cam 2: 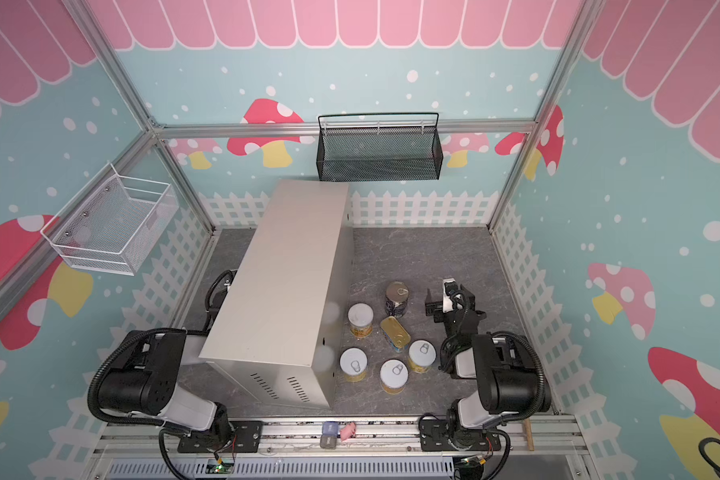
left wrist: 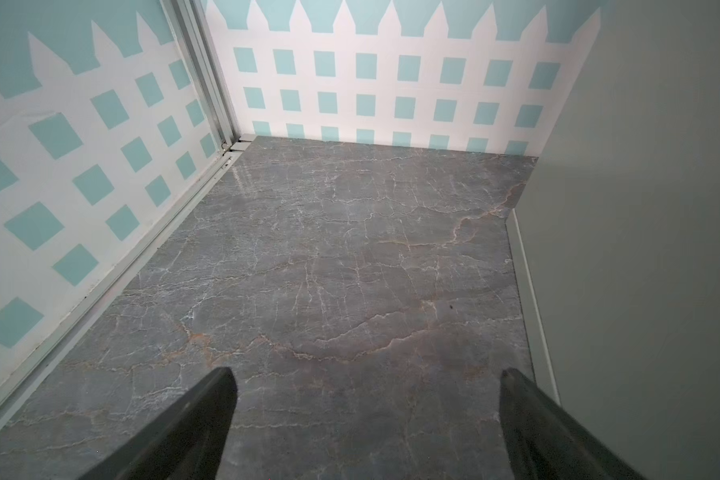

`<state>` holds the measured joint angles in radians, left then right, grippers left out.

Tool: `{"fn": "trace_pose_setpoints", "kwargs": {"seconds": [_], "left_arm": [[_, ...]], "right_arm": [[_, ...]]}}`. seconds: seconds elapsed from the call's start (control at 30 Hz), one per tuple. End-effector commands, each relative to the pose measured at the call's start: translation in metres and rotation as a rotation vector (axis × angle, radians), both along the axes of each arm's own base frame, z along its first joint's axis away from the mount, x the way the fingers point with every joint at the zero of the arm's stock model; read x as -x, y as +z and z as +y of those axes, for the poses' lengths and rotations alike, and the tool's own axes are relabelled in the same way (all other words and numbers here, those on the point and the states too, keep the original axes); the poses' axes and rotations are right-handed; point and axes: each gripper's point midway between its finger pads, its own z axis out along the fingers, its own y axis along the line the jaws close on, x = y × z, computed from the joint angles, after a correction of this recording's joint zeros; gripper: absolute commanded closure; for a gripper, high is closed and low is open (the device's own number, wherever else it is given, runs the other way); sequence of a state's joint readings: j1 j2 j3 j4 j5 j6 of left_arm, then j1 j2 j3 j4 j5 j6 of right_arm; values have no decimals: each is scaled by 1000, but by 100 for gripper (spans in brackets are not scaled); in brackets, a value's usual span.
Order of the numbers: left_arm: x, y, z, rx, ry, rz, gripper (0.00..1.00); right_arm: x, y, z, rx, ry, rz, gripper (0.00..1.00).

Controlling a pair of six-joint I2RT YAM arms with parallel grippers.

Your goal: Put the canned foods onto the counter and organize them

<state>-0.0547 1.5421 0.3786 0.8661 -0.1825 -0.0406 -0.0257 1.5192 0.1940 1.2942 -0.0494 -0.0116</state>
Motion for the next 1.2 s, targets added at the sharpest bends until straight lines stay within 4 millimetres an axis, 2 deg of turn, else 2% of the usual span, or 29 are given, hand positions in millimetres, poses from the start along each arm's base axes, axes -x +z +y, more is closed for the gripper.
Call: {"fn": "trace_pose_setpoints", "kwargs": {"seconds": [0.0,0.97,1.17], "left_arm": [[-5,11,-1,-15,-13,-33,0],[-5,11,-1,-12,-16,-32,0],[-6,22,22,-7,133,-5,0]], "right_arm": [[-2,7,4,17,20,-31,1],[-1,7,4,19,18,-32,1],[-1,8,4,20,19,-33,0]]}}
